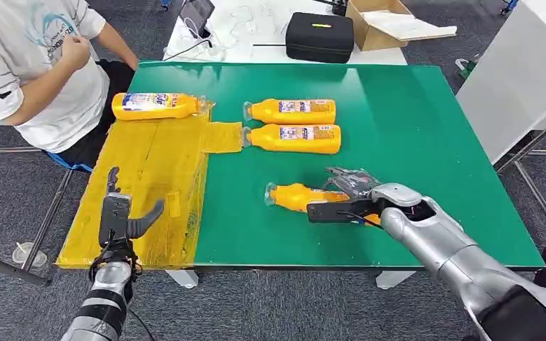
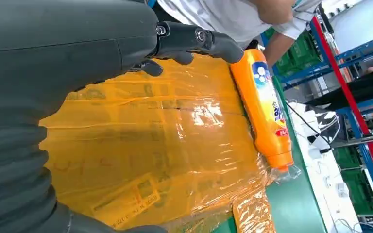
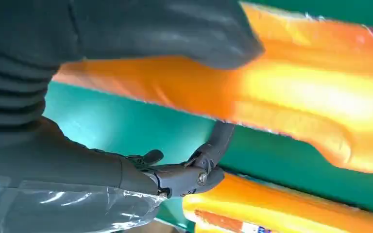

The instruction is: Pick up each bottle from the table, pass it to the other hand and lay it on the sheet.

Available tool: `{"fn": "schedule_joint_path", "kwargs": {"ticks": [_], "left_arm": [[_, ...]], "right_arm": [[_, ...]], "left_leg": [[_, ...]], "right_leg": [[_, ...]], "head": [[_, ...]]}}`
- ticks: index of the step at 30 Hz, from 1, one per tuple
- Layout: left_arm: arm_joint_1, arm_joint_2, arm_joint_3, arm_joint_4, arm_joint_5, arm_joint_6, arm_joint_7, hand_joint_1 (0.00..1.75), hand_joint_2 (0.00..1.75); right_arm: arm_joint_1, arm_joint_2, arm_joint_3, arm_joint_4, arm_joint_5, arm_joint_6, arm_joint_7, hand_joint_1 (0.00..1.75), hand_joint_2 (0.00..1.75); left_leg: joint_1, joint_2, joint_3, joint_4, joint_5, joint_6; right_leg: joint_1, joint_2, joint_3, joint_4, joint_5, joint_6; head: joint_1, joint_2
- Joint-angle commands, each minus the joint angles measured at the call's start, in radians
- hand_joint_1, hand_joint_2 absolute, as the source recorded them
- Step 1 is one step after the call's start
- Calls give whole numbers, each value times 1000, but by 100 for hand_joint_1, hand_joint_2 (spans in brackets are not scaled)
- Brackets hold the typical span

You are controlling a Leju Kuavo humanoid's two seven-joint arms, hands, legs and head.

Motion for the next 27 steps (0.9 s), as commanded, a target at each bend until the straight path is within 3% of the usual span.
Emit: {"fn": "schedule_joint_path", "kwargs": {"ticks": [1,13,20,25,26,27], "left_arm": [[-11,2,-17,7,-14,-16,4,0,175],[-12,2,-12,16,-27,-19,4,0,175],[-2,1,2,1,-35,-19,4,0,175],[23,-19,50,-26,-78,-26,4,0,175],[26,-22,56,-31,-84,-26,4,0,175],[31,-26,61,-37,-86,-27,4,0,175]], "right_arm": [[106,30,-64,-128,116,-136,-12,0,0],[140,42,-112,-140,135,-129,-20,0,0],[203,82,-172,-174,227,-209,-3,0,0],[391,260,-392,-307,449,-494,41,0,0],[410,279,-412,-329,467,-526,37,0,175],[435,300,-430,-362,492,-571,39,0,175]], "left_leg": [[0,0,2,-1,-1,1],[0,1,1,0,-1,1],[0,1,1,-1,-1,1],[0,2,6,-2,-2,1],[1,1,1,-1,-1,0],[0,2,3,-1,-1,0]], "right_leg": [[0,-1,3,-1,-1,-1],[0,0,1,0,-1,-1],[0,0,1,0,-1,-1],[1,0,5,-2,-2,-2],[1,0,1,-1,-1,-1],[1,0,3,-1,-1,-1]], "head": [[0,0],[0,0],[0,0],[0,0],[0,0],[0,0]]}}
